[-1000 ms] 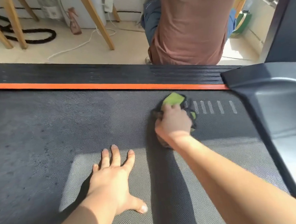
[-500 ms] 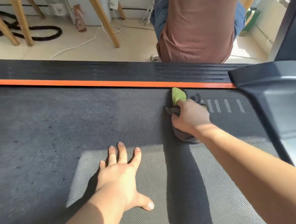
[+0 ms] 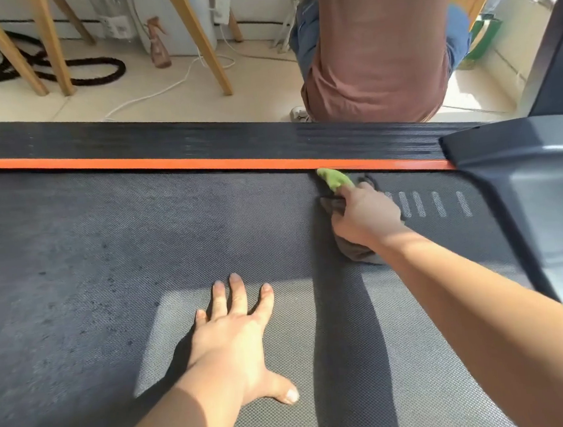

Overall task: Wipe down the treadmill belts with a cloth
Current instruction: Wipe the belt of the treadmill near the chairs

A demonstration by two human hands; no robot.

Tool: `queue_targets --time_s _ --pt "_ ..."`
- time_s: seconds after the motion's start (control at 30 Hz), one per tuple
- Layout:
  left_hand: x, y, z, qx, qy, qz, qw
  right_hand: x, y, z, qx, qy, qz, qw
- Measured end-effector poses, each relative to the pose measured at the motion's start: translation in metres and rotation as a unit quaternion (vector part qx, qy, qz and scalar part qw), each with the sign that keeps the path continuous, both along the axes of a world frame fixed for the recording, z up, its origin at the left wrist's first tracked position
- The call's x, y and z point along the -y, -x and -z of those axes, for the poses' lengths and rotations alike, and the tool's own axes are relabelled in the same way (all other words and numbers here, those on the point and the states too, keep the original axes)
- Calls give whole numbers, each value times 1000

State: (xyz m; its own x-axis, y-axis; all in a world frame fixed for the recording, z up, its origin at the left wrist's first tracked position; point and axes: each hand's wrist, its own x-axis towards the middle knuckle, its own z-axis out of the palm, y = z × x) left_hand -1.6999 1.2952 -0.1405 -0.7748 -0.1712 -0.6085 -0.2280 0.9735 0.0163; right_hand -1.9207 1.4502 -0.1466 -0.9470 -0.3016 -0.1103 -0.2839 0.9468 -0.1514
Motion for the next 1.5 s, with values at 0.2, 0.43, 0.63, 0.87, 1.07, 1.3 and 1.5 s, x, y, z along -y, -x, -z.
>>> queue_targets --time_s 0.2,0.43,0.63,0.87,1.07,1.3,1.5 --pt "0 0 -3 3 2 0 1000 0 -63 -10 61 -2 -207 976" --pt "0 0 -1 -1 -5 -5 1000 -4 12 2 -27 -52 45 997" --pt "0 0 -1 3 -1 0 1000 28 -43 -4 41 5 -87 995" --pt "-1 0 -4 5 -1 -1 1000 -18 -13 -11 -29 -66 -70 995" --pt "-1 1 0 3 -6 -2 1000 -30 26 -5 -8 -83 135 987" --pt "-1 1 0 -3 -1 -5 1000 49 -62 2 38 51 -74 995" --pt "0 0 -1 -5 -8 -8 1000 -4 -15 -3 -38 -30 -114 992"
